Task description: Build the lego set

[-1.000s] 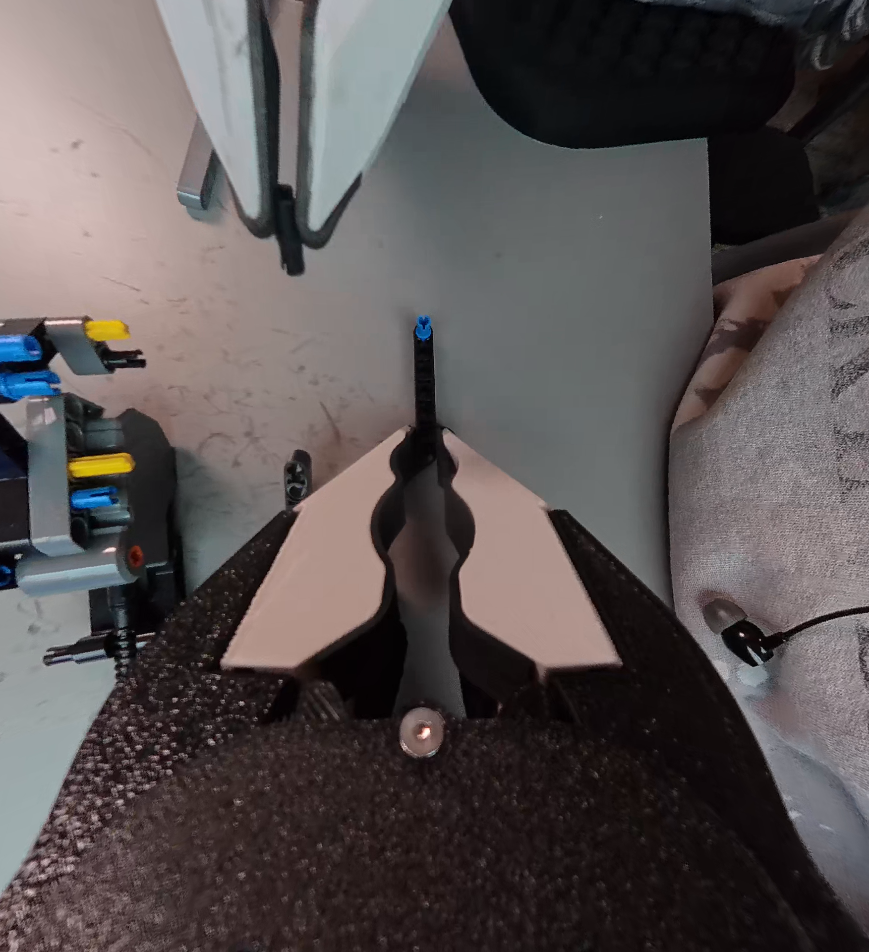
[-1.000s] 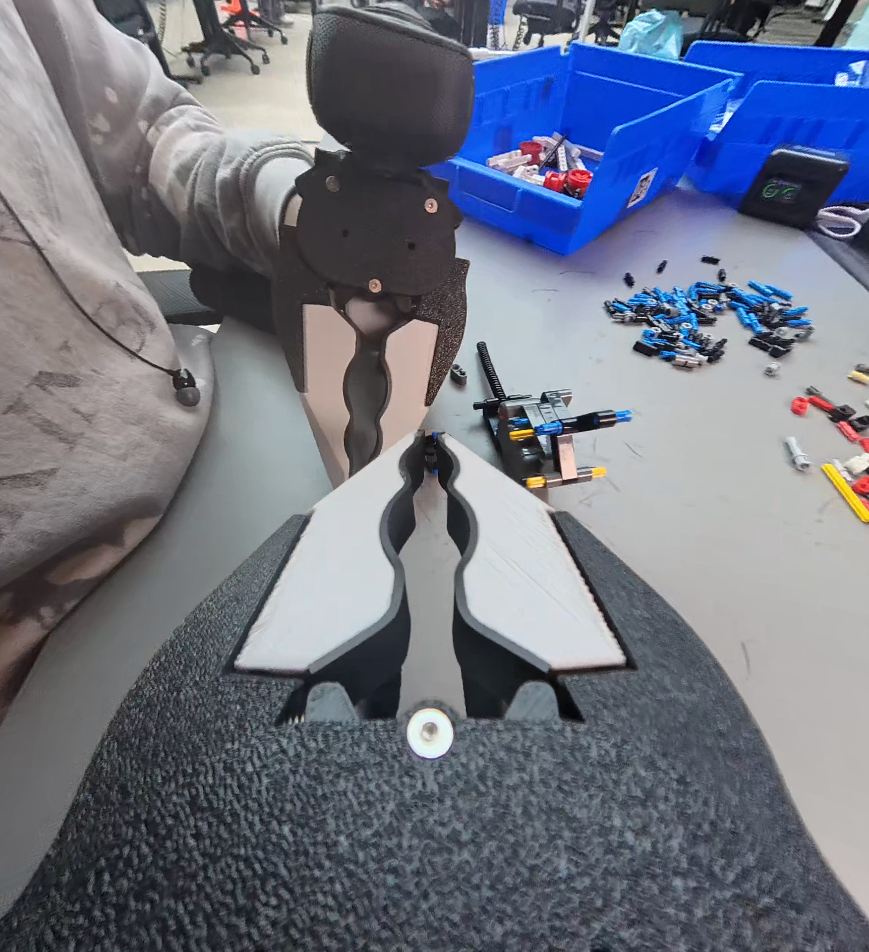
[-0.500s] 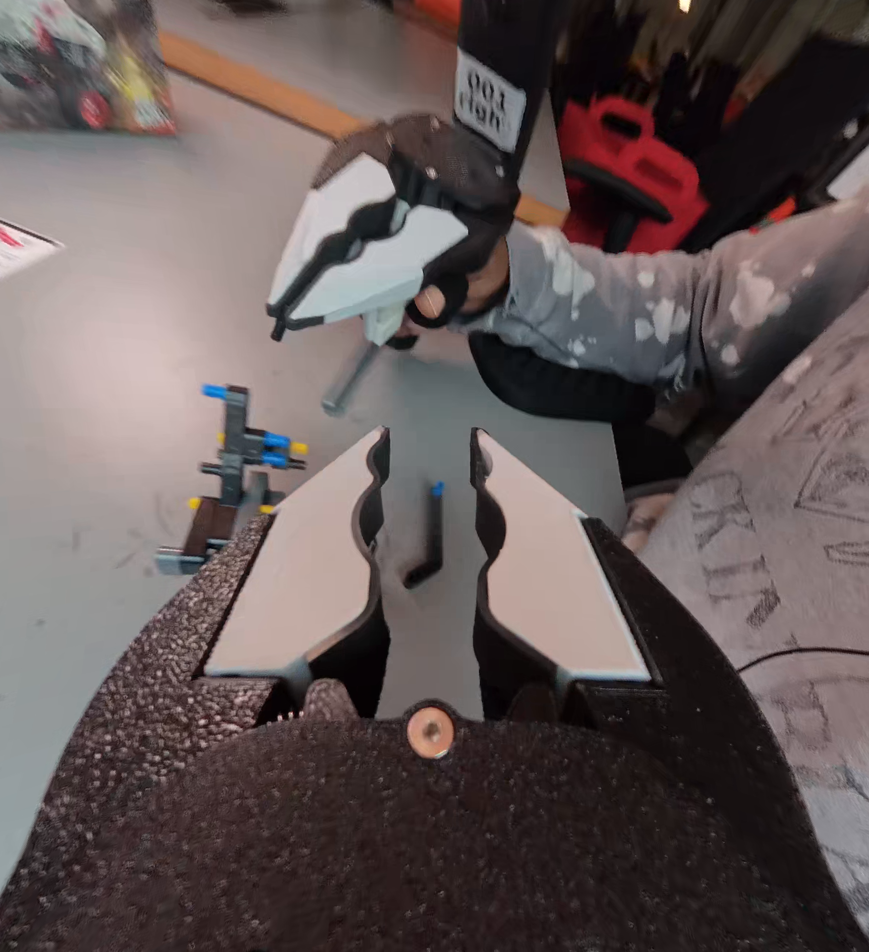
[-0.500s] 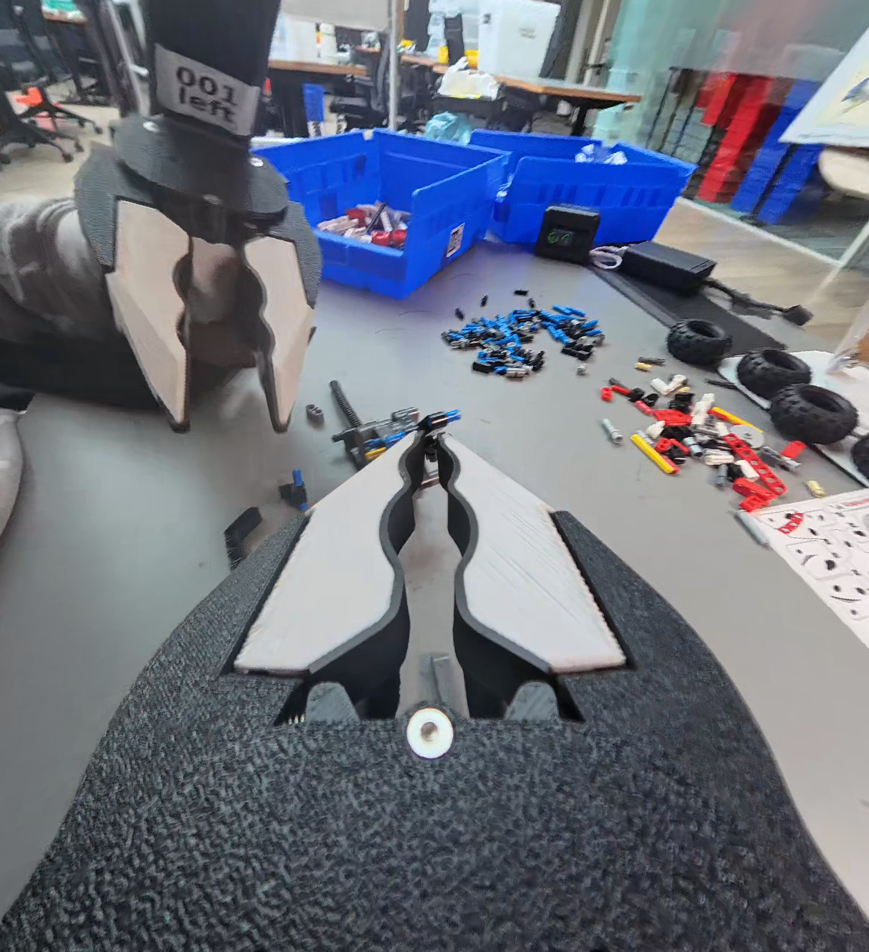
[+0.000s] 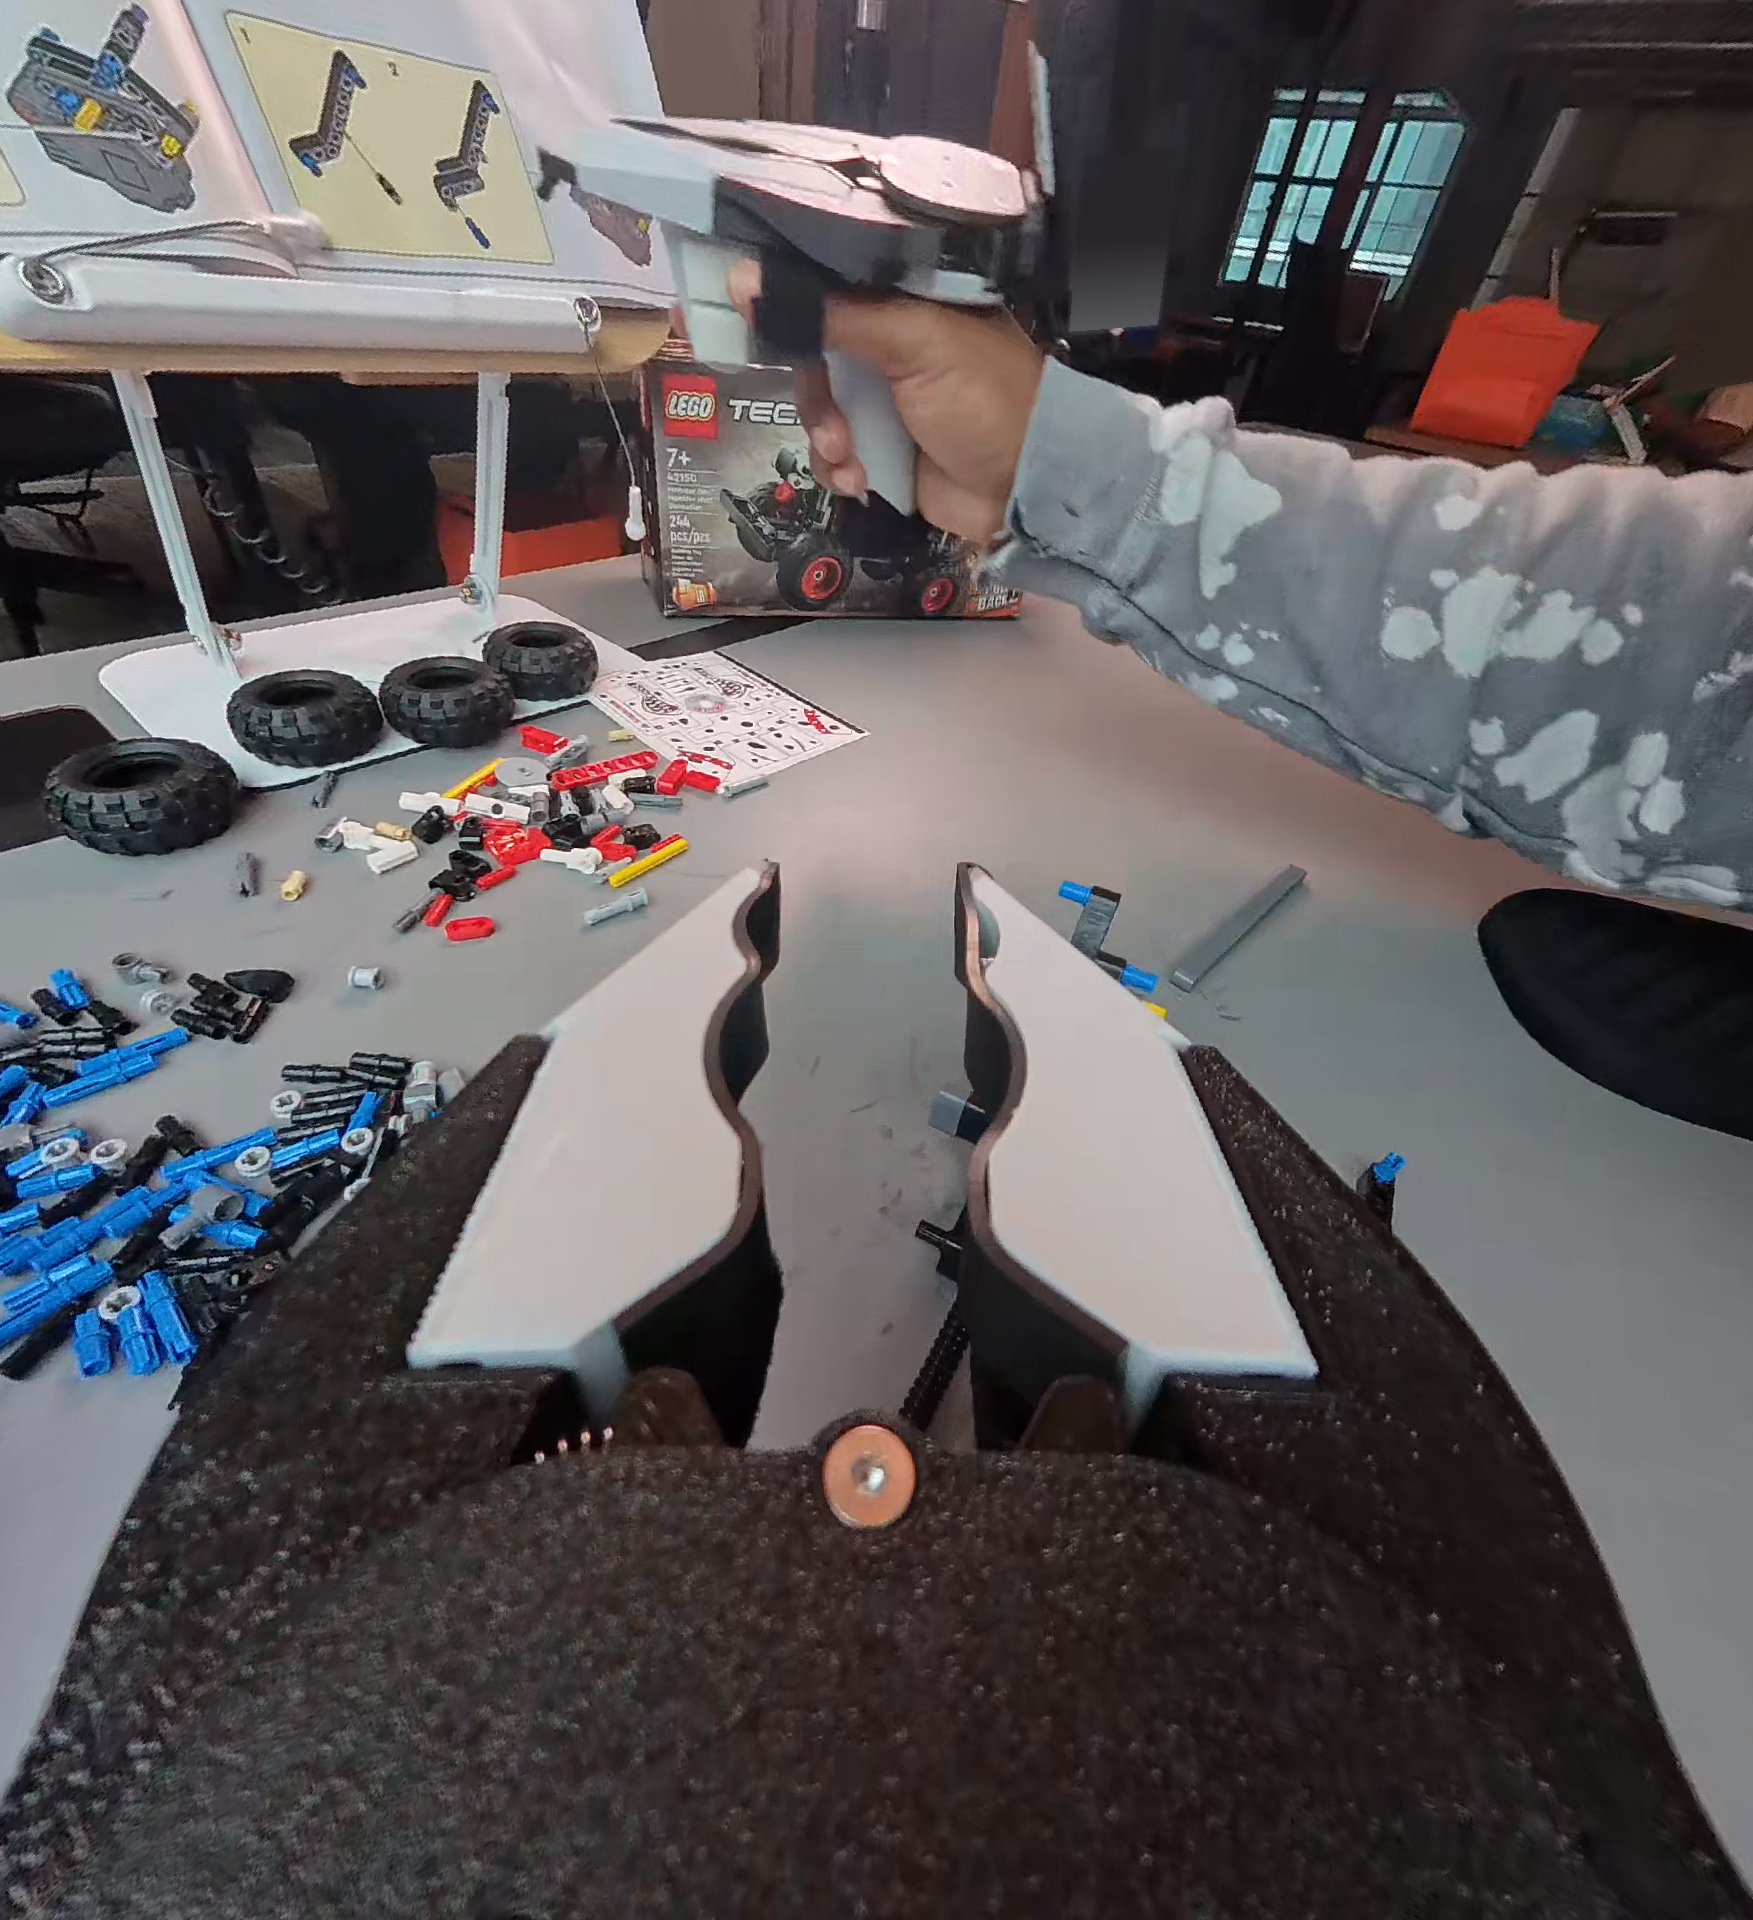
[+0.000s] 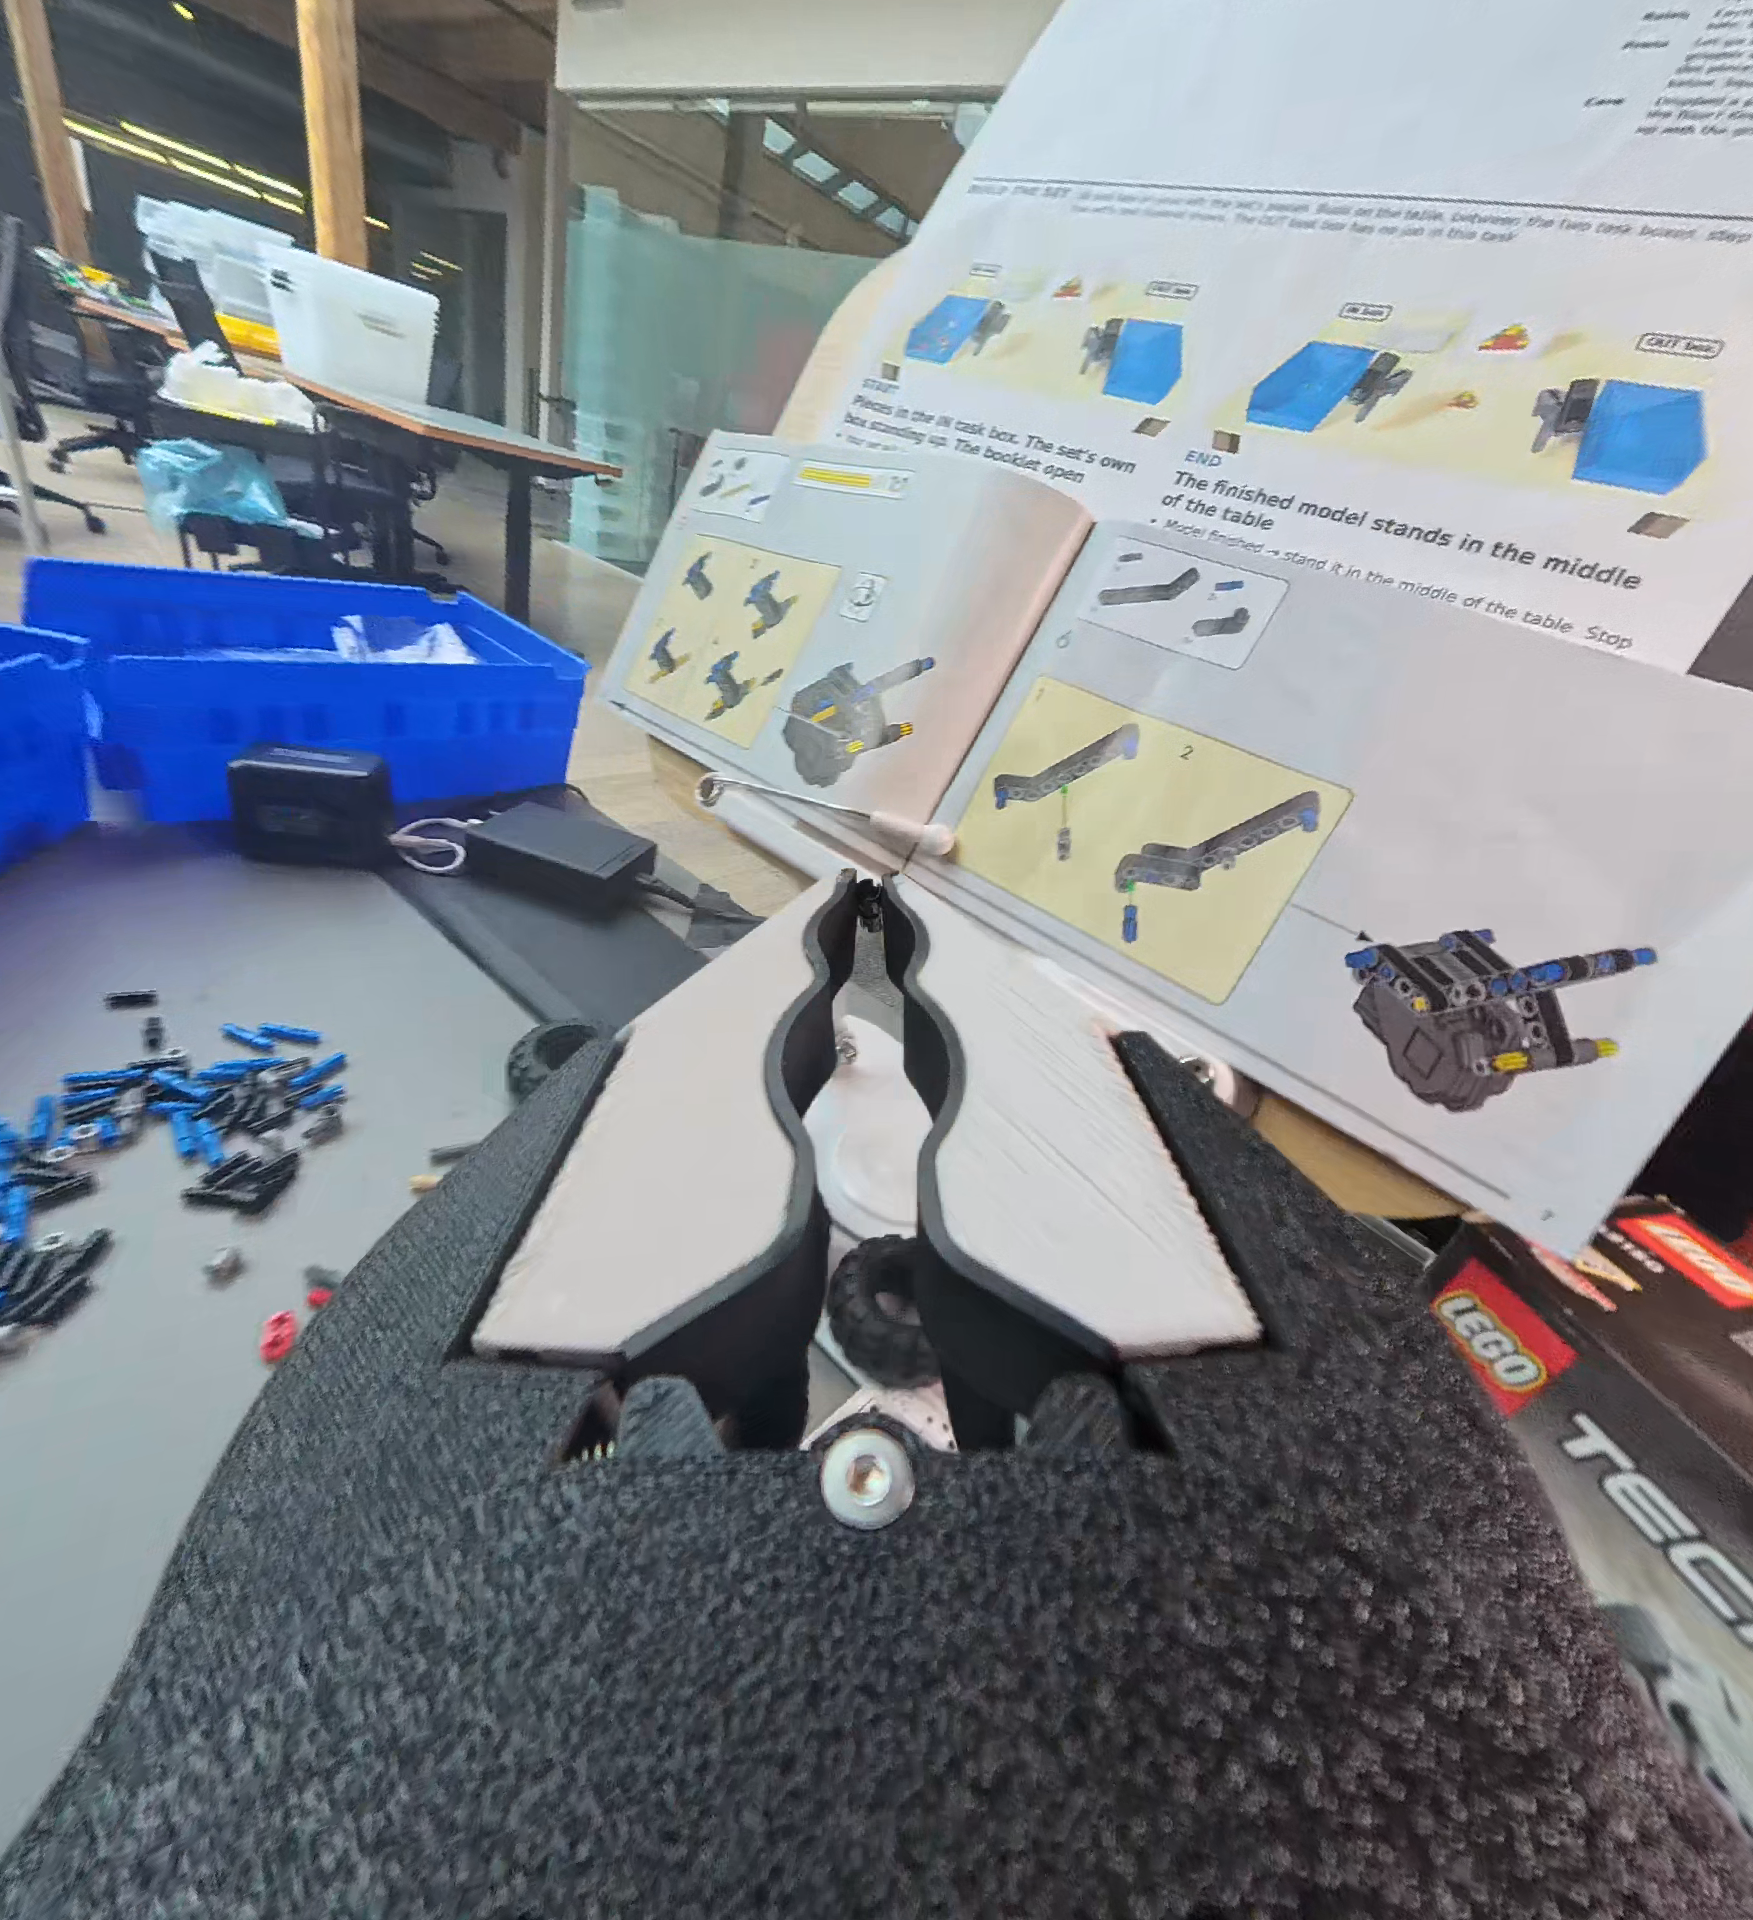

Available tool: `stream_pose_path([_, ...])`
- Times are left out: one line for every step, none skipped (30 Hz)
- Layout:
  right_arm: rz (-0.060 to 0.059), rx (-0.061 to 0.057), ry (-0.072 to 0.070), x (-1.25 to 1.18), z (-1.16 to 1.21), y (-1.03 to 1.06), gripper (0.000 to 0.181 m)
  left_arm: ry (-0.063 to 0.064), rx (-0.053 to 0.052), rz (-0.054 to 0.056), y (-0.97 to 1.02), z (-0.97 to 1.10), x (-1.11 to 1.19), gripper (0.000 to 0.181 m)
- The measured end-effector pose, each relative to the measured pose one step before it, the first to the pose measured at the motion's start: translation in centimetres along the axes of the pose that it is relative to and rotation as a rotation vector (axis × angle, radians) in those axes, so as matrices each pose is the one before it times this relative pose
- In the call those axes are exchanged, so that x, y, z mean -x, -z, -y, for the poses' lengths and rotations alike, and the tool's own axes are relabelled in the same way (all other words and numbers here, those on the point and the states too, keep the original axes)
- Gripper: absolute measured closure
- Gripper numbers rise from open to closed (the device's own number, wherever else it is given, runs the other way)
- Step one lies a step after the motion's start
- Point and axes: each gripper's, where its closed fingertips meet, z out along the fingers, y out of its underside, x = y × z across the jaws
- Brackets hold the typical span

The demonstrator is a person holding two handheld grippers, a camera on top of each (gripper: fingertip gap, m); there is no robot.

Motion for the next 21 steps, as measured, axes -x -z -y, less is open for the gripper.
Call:
stream_pose_path([-0.0194,0.0081,0.0121,-0.957,-0.032,-1.293,0.177,-0.0037,0.0091,0.0002,-0.090,-0.222,-0.003,0.148])
stream_pose_path([-0.0039,0.0066,0.0105,-0.638,0.025,-1.162,0.177,-0.0039,0.0079,-0.0006,-0.093,-0.208,-0.035,0.148])
stream_pose_path([-0.0065,0.0005,0.0138,-0.565,0.176,-0.986,0.177,-0.0031,0.0072,-0.0025,-0.104,-0.174,-0.058,0.148])
stream_pose_path([-0.0099,-0.0019,0.0145,-0.551,0.249,-0.858,0.177,-0.0018,0.0074,-0.0031,-0.099,-0.174,-0.056,0.148])
stream_pose_path([-0.0023,0.0046,0.0050,-0.420,0.180,-0.786,0.177,-0.0007,0.0062,-0.0035,-0.093,-0.147,-0.052,0.148])
stream_pose_path([-0.0042,0.0070,-0.0045,-0.442,0.132,-0.710,0.177,0.0005,0.0051,-0.0038,-0.084,-0.120,-0.038,0.148])
stream_pose_path([-0.0065,0.0045,-0.0048,-0.453,0.151,-0.623,0.177,0.0007,0.0033,-0.0031,-0.072,-0.078,-0.026,0.148])
stream_pose_path([-0.0006,0.0069,-0.0016,-0.338,0.097,-0.557,0.177,0.0002,0.0014,-0.0023,-0.044,-0.039,-0.021,0.148])
stream_pose_path([-0.0060,0.0107,0.0022,-0.388,0.024,-0.487,0.177,0.0001,0.0010,-0.0022,-0.037,-0.036,-0.020,0.148])
stream_pose_path([-0.0080,0.0129,0.0017,-0.368,-0.041,-0.421,0.177,0.0004,0.0017,-0.0030,-0.030,-0.036,-0.035,0.148])
stream_pose_path([-0.0017,0.0117,-0.0017,-0.260,-0.061,-0.353,0.177,0.0007,0.0025,-0.0031,-0.037,-0.056,-0.044,0.148])
stream_pose_path([0.0002,0.0086,-0.0028,-0.202,-0.059,-0.289,0.177,0.0004,0.0019,-0.0018,-0.019,-0.041,-0.020,0.148])
stream_pose_path([-0.0049,0.0096,-0.0022,-0.257,-0.116,-0.229,0.177,-0.0003,0.0001,-0.0006,-0.011,0.001,-0.014,0.148])
stream_pose_path([-0.0026,0.0061,-0.0035,-0.204,-0.104,-0.173,0.177,-0.0006,-0.0006,-0.0010,0.003,0.006,-0.022,0.148])
stream_pose_path([0.0016,0.0083,-0.0076,-0.119,-0.175,-0.143,0.177,0.0010,0.0012,-0.0022,-0.010,-0.023,-0.023,0.148])
stream_pose_path([-0.0024,0.0085,-0.0054,-0.152,-0.208,-0.094,0.177,0.0022,0.0015,-0.0021,-0.026,-0.032,-0.014,0.148])
stream_pose_path([0.0006,0.0051,0.0011,-0.083,-0.182,-0.061,0.177,0.0015,0.0002,-0.0014,-0.007,-0.018,-0.006,0.148])
stream_pose_path([0.0011,0.0045,0.0008,-0.055,-0.179,-0.051,0.177,0.0011,0.0009,-0.0018,-0.024,-0.017,-0.025,0.148])
stream_pose_path([0.0015,0.0031,-0.0014,-0.046,-0.145,-0.031,0.177,0.0014,0.0018,-0.0019,-0.017,-0.038,-0.018,0.148])
stream_pose_path([0.0032,0.0018,-0.0020,-0.008,-0.103,-0.024,0.177,0.0005,0.0011,-0.0014,-0.027,-0.029,-0.023,0.148])
stream_pose_path([0.0034,0.0006,-0.0005,0.003,-0.051,-0.013,0.177,-0.0005,0.0014,-0.0014,-0.041,-0.043,-0.034,0.148])
